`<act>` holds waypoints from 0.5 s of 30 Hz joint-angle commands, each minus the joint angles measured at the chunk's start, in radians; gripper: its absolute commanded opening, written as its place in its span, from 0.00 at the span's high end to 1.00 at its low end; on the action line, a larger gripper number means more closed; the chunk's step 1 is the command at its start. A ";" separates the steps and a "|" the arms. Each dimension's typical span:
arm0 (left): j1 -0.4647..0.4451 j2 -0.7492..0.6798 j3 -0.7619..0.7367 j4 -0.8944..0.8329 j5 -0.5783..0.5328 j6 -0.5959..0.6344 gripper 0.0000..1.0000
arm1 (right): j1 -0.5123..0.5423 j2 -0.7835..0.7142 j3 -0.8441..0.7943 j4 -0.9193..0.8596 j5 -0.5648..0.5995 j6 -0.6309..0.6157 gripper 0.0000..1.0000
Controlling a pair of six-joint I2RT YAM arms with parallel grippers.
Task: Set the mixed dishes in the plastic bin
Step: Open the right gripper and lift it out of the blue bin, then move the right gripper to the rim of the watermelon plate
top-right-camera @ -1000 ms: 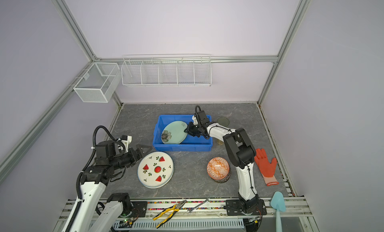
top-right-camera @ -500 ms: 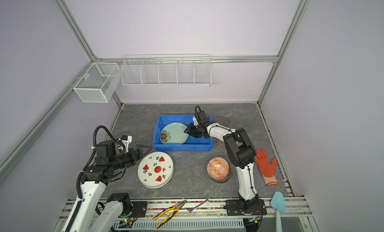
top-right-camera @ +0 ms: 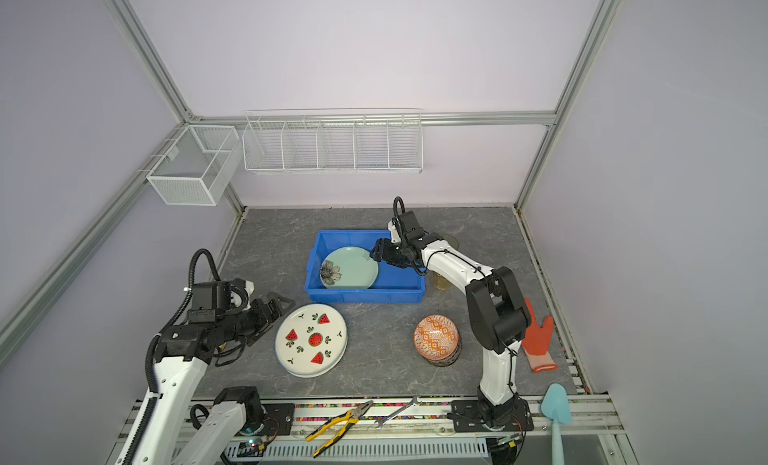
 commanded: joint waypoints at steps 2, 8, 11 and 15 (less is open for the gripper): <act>0.006 -0.004 0.027 -0.158 -0.155 -0.004 0.02 | 0.065 -0.108 0.002 -0.127 0.043 -0.105 0.01; 0.006 -0.003 -0.042 -0.107 -0.167 -0.071 0.02 | 0.210 -0.227 -0.029 -0.279 0.083 -0.146 0.12; 0.007 0.029 -0.059 -0.069 -0.159 -0.069 0.02 | 0.293 -0.308 -0.104 -0.282 0.103 -0.110 0.12; 0.019 0.050 -0.067 -0.045 -0.130 -0.060 0.02 | 0.399 -0.378 -0.163 -0.309 0.150 -0.070 0.12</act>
